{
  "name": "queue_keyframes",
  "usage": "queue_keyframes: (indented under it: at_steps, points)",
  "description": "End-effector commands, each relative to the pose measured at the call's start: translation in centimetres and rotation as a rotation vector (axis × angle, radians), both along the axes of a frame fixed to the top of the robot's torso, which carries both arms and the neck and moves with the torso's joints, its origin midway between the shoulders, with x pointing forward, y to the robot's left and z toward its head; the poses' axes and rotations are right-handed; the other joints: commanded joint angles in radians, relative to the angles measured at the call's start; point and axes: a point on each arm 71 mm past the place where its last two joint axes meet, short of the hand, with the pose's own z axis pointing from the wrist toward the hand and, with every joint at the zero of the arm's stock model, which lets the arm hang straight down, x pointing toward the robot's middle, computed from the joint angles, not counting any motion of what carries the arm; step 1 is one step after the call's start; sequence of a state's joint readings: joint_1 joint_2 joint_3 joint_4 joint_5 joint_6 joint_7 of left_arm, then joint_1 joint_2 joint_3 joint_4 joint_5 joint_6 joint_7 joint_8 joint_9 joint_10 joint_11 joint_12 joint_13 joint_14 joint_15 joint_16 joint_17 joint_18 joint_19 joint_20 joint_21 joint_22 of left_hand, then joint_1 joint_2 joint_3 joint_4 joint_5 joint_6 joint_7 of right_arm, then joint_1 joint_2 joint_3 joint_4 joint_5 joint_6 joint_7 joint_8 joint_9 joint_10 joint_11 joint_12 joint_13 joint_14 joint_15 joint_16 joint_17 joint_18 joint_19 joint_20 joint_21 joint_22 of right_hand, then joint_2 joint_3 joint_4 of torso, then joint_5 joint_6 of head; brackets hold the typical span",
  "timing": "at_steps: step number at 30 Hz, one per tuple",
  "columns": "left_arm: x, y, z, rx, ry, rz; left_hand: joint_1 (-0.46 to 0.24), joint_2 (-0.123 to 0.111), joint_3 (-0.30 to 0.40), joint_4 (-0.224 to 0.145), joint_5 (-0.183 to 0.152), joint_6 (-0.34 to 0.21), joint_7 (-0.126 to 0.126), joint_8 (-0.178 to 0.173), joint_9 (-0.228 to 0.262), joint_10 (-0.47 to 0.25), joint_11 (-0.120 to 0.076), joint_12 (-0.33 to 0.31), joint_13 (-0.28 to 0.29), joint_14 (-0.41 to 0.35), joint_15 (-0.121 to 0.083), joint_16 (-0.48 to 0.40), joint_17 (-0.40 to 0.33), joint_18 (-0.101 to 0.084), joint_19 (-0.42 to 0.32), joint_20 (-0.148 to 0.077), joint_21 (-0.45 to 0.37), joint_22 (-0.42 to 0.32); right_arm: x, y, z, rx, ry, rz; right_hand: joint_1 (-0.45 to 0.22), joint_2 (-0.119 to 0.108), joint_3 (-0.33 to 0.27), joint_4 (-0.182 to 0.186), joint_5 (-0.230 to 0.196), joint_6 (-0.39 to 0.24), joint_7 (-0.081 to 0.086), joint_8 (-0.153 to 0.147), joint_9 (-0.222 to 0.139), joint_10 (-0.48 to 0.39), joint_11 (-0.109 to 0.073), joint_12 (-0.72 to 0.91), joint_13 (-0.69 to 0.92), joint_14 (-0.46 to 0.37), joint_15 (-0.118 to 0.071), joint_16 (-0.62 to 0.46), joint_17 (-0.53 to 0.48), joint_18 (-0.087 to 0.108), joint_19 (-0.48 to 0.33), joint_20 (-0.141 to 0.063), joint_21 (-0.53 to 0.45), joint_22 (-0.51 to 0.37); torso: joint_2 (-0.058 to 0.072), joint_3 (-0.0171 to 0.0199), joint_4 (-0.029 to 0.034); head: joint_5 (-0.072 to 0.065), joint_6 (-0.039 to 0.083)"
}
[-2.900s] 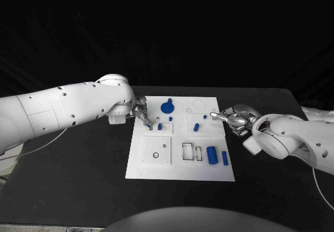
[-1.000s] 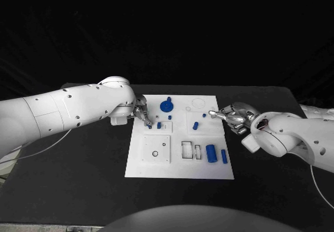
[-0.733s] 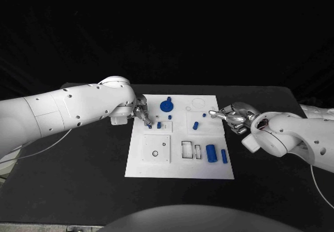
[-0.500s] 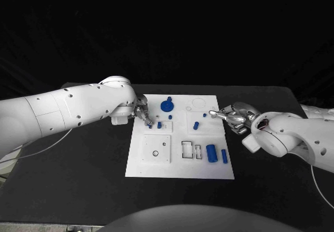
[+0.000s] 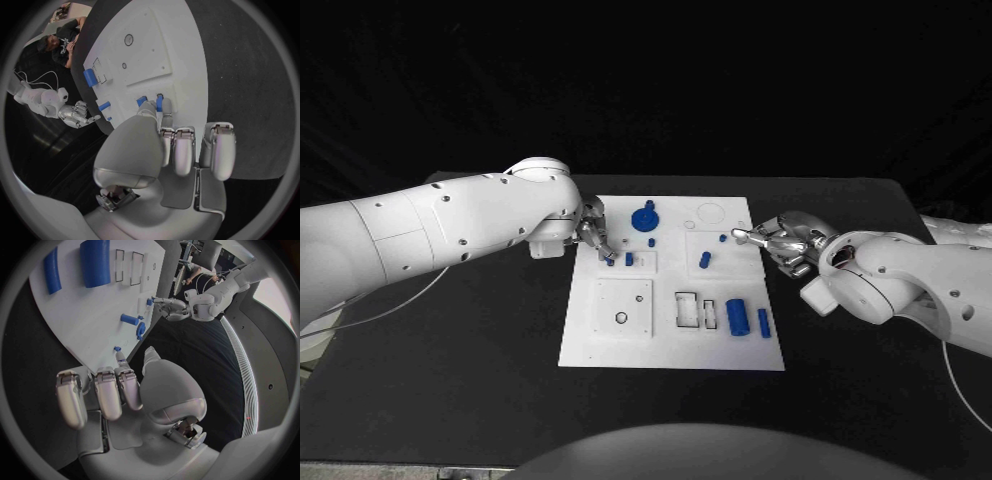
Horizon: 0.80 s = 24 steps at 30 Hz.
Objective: Assemble the parts on the task board
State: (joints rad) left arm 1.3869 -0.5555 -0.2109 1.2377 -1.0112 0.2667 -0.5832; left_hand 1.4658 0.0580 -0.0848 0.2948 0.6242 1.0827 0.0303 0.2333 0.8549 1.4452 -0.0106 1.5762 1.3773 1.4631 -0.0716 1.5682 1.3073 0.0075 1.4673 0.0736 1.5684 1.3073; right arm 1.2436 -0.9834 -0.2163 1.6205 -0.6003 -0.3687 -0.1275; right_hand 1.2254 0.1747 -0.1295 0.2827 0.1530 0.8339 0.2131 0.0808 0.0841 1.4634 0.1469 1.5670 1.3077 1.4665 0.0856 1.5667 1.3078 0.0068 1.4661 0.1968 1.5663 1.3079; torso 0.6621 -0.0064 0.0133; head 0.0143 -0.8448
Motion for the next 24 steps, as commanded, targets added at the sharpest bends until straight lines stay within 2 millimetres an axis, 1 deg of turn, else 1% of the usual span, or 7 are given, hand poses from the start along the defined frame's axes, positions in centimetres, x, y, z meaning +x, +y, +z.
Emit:
queue_keyframes:
  at_steps: [1, 4, 10, 24]
  points:
    - [-0.15, -0.26, -0.12, 0.006, 0.017, -0.022, 0.017, 0.029, 0.006, -0.001, 0.001, 0.003, -0.004, 0.005, 0.0, 0.126, -0.02, -0.005, 0.194, 0.108, -0.004, 0.003, 0.263, -0.008, 0.103, 0.006, 0.002, 0.263, -0.03, 0.12, 0.0, -0.002, -0.006, 0.011, 0.002, 0.005, -0.005, -0.002, 0.003, -0.009, 0.012, 0.007, 0.002, 0.107, 0.007, 0.004, 0.263, 0.104, 0.007, 0.004, 0.263, -0.007, 0.105, 0.004, 0.004, 0.263, 0.0, 0.0003, 0.0001, 0.001, -0.001]
    - [-0.17, -0.26, -0.15, 0.009, 0.021, -0.024, 0.017, 0.027, 0.007, -0.001, 0.0, 0.002, -0.004, 0.004, 0.0, 0.126, -0.02, -0.005, 0.194, 0.108, -0.004, 0.003, 0.263, -0.008, 0.103, 0.006, 0.002, 0.263, -0.02, 0.13, 0.0, -0.002, -0.006, 0.011, 0.002, 0.005, -0.005, -0.002, 0.003, -0.009, 0.012, 0.007, 0.002, 0.107, 0.007, 0.004, 0.263, 0.104, 0.007, 0.004, 0.263, -0.007, 0.105, 0.004, 0.004, 0.263, 0.0, -0.0005, 0.0, -0.001, -0.002]
    - [-0.19, -0.26, -0.16, 0.01, 0.024, -0.026, 0.016, 0.026, 0.009, -0.001, -0.004, 0.002, -0.004, 0.004, 0.001, 0.126, -0.02, -0.005, 0.194, 0.108, -0.004, 0.003, 0.263, -0.008, 0.103, 0.006, 0.002, 0.263, 0.0, 0.12, 0.0, -0.002, -0.007, 0.011, 0.002, 0.005, -0.005, -0.002, 0.003, -0.009, 0.012, 0.007, 0.002, 0.107, 0.007, 0.004, 0.263, 0.104, 0.007, 0.004, 0.263, -0.007, 0.105, 0.004, 0.004, 0.263, 0.0, -0.0005, 0.0006, -0.001, -0.003]
    - [-0.26, -0.38, -0.17, 0.002, 0.026, -0.031, 0.015, 0.026, 0.011, -0.001, -0.006, 0.002, -0.004, 0.005, 0.001, 0.126, -0.02, -0.005, 0.194, 0.108, -0.004, 0.003, 0.263, -0.008, 0.103, 0.007, 0.002, 0.263, 0.05, 0.16, -0.02, -0.002, -0.007, 0.012, 0.002, 0.005, -0.005, -0.002, 0.003, -0.009, 0.012, 0.007, 0.002, 0.107, 0.007, 0.004, 0.263, 0.104, 0.007, 0.004, 0.263, -0.007, 0.105, 0.004, 0.004, 0.263, -0.001, 0.0002, -0.0001, -0.001, -0.002]
